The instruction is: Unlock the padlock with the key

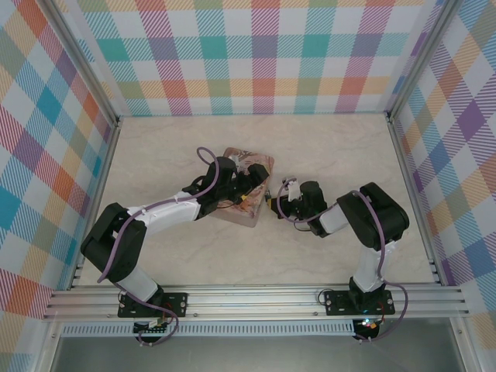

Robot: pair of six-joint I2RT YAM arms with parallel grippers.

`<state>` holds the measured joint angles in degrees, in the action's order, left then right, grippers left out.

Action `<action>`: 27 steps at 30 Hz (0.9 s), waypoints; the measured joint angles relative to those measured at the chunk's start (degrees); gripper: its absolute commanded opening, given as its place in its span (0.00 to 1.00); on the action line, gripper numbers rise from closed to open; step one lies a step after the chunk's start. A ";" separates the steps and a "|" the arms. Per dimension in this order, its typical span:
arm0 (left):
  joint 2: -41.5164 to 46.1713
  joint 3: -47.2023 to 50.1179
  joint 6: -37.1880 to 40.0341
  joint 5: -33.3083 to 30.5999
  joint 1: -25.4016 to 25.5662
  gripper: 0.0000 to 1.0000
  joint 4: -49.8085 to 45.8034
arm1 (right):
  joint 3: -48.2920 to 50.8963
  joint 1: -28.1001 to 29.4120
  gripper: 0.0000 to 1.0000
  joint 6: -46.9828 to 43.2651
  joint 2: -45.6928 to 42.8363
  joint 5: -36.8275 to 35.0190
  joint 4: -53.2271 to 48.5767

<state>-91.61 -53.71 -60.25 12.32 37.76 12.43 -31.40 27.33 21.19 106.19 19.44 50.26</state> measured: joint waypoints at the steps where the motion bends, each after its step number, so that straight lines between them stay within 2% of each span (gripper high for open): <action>1: 0.00 0.04 0.00 0.00 0.00 0.96 0.07 | -0.44 0.00 0.01 0.63 0.00 -0.13 -0.61; 17: -0.13 1.09 -0.42 0.02 0.00 0.96 2.84 | -6.38 0.00 0.00 9.46 -0.07 -0.07 -9.11; 27: -0.15 1.09 -0.42 0.02 0.00 0.96 2.97 | -9.66 0.07 0.00 9.90 -0.07 -0.07 -14.05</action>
<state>-91.77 -52.62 -60.66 12.34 37.76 15.40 -41.06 27.40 31.09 106.13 19.38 36.21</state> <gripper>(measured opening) 0.961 0.059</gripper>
